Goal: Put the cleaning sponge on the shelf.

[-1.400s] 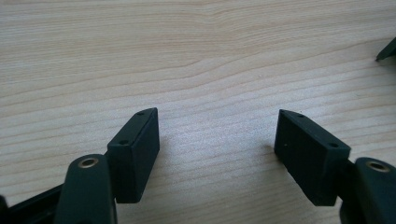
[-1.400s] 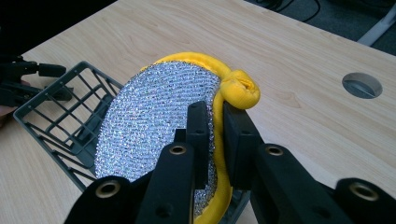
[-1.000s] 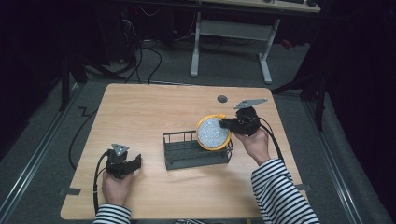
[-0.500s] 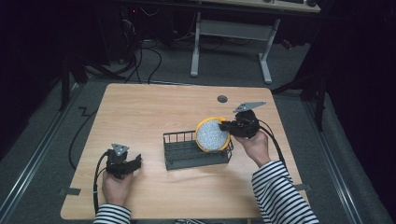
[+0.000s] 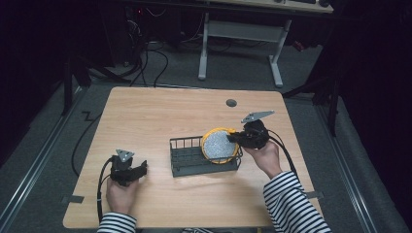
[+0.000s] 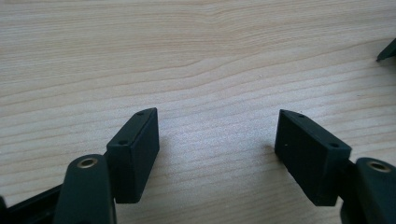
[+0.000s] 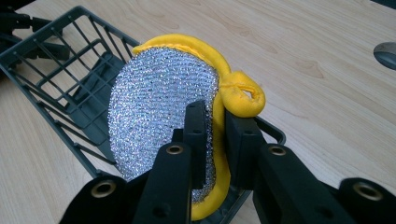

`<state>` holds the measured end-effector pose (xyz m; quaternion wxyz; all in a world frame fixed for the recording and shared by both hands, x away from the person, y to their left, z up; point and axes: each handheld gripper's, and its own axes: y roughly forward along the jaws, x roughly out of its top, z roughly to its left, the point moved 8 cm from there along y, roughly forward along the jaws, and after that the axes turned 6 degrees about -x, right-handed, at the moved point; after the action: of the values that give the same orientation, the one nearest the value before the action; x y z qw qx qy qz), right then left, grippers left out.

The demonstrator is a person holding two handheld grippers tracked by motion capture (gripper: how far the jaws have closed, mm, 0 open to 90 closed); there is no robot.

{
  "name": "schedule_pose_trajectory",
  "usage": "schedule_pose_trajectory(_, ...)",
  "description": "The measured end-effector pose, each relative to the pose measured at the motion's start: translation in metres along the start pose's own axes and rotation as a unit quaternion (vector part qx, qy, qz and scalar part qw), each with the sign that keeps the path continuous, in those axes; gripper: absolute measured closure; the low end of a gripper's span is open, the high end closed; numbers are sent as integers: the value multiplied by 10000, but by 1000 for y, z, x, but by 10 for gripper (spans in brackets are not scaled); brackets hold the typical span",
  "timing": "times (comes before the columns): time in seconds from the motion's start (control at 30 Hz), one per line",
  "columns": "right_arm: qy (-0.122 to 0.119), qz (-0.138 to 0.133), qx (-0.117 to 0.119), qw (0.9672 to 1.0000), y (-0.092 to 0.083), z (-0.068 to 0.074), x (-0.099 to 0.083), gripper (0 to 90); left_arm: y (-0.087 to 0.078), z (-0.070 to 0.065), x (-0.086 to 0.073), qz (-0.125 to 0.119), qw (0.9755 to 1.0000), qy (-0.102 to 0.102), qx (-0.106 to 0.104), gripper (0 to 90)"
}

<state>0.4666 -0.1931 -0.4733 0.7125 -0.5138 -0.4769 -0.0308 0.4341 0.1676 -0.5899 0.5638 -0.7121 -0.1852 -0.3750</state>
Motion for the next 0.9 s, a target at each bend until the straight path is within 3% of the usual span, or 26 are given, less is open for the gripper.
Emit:
schedule_pose_trajectory(0.27,19,1,-3,10000,1,2,-1,773,0,0,0,1,10000,-1,0,313)
schedule_pose_trajectory(0.47,139,-8,-22,9999,-3,0,0,595,0,0,0,8,10000,2,-5,313)
schedule_pose_trajectory(0.67,196,-196,-176,9995,-14,-4,4,505,0,0,0,8,10000,1,-5,313)
schedule_pose_trajectory(0.9,425,-442,-276,9977,-35,-14,9,482,0,0,0,6,10000,0,-9,313)
